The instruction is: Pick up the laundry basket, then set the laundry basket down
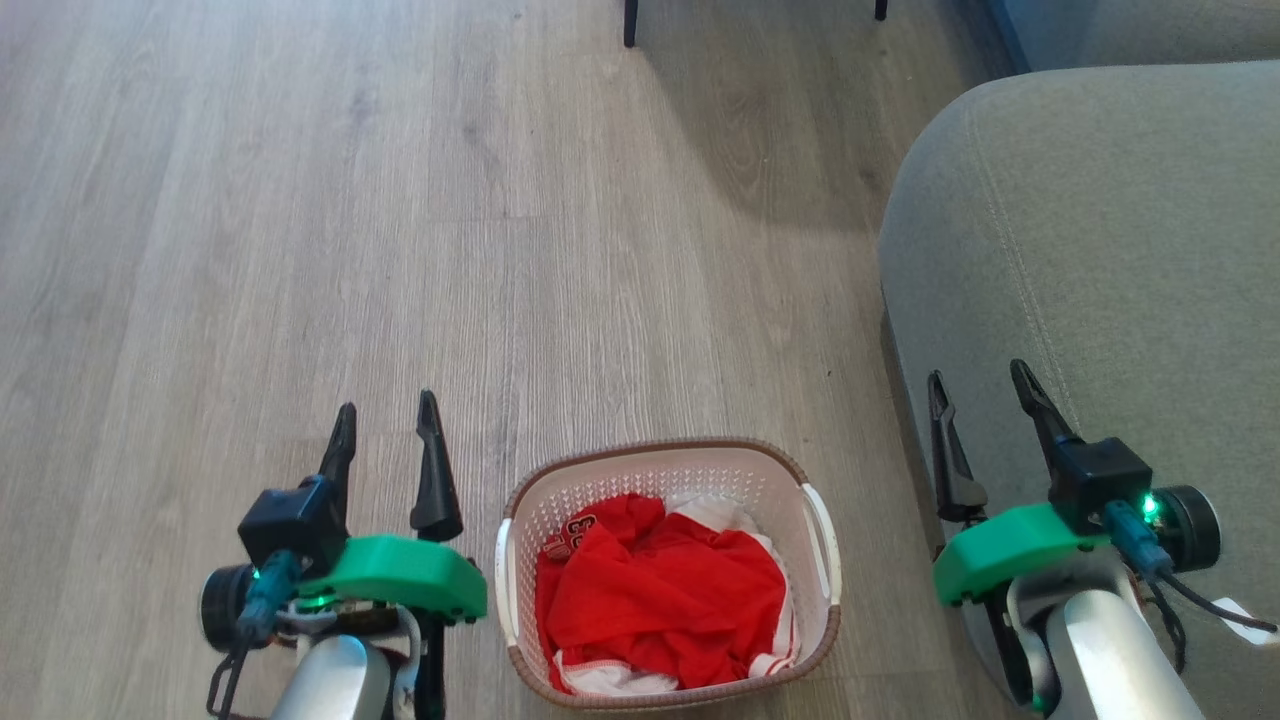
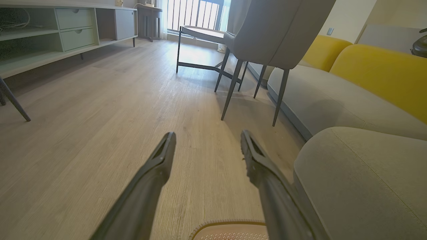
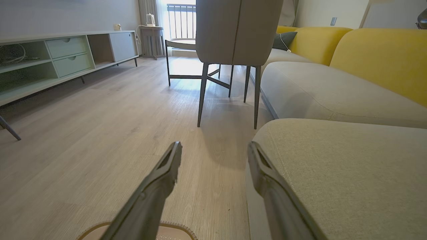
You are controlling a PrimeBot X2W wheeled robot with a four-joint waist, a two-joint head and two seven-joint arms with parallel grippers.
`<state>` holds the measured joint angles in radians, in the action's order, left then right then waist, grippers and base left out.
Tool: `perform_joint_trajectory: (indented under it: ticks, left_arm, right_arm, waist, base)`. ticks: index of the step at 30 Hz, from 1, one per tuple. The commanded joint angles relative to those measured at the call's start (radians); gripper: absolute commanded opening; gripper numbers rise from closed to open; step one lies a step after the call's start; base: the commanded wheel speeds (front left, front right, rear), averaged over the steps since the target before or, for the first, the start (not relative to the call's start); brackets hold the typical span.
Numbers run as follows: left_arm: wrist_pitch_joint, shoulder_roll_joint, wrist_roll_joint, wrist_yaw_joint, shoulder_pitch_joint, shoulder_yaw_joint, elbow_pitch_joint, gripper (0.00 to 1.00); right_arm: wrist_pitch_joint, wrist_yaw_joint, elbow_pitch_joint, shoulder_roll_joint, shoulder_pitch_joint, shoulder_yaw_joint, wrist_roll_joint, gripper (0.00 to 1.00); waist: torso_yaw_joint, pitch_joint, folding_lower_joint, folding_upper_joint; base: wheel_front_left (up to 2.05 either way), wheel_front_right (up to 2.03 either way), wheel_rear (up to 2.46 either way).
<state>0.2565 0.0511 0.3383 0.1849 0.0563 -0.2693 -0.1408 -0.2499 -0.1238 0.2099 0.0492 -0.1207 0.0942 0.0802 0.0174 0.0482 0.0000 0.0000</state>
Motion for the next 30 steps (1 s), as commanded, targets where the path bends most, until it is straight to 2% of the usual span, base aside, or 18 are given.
perform_joint_trajectory:
  ticks: [1,10,13,23,26,30]
  left_arm:
    - [0.005,-0.001,0.004,0.001,0.036,0.033,0.034,1.00]
    - [0.005,-0.001,-0.009,-0.007,0.061,0.003,0.011,1.00]
    - [0.005,-0.001,-0.004,-0.001,0.082,-0.018,-0.024,1.00]
    - [0.005,-0.001,0.122,-0.019,0.198,-0.023,-0.158,1.00]
    - [0.005,-0.001,0.124,-0.026,0.249,-0.025,-0.204,1.00]
    - [0.005,-0.001,0.172,-0.048,0.319,-0.053,-0.309,1.00]
  right_arm:
    - [-0.012,-0.007,-0.031,0.010,-0.050,0.023,0.001,1.00]
    - [-0.012,-0.007,-0.035,0.023,-0.067,0.018,0.006,1.00]
    - [-0.012,-0.007,0.000,0.020,-0.078,0.010,0.057,1.00]
    - [-0.012,-0.007,0.142,0.046,-0.204,0.046,0.109,1.00]
    - [-0.012,-0.007,0.171,0.057,-0.247,0.067,0.123,1.00]
    - [-0.012,-0.007,0.235,0.071,-0.299,0.098,0.166,1.00]
  waist:
    - [0.002,0.006,0.0000,0.0000]
    - [0.009,0.070,0.0000,0.0000]
    - [0.011,0.112,0.0000,0.0000]
    - [0.006,0.315,0.0000,0.0000]
    - [0.005,0.378,0.0000,0.0000]
    - [0.007,0.460,0.0000,0.0000]
  base:
    - [0.00,0.00,0.00]
    - [0.00,0.00,0.00]
    - [0.00,0.00,0.00]
    - [0.00,0.00,0.00]
    - [0.00,0.00,0.00]
    - [0.00,0.00,0.00]
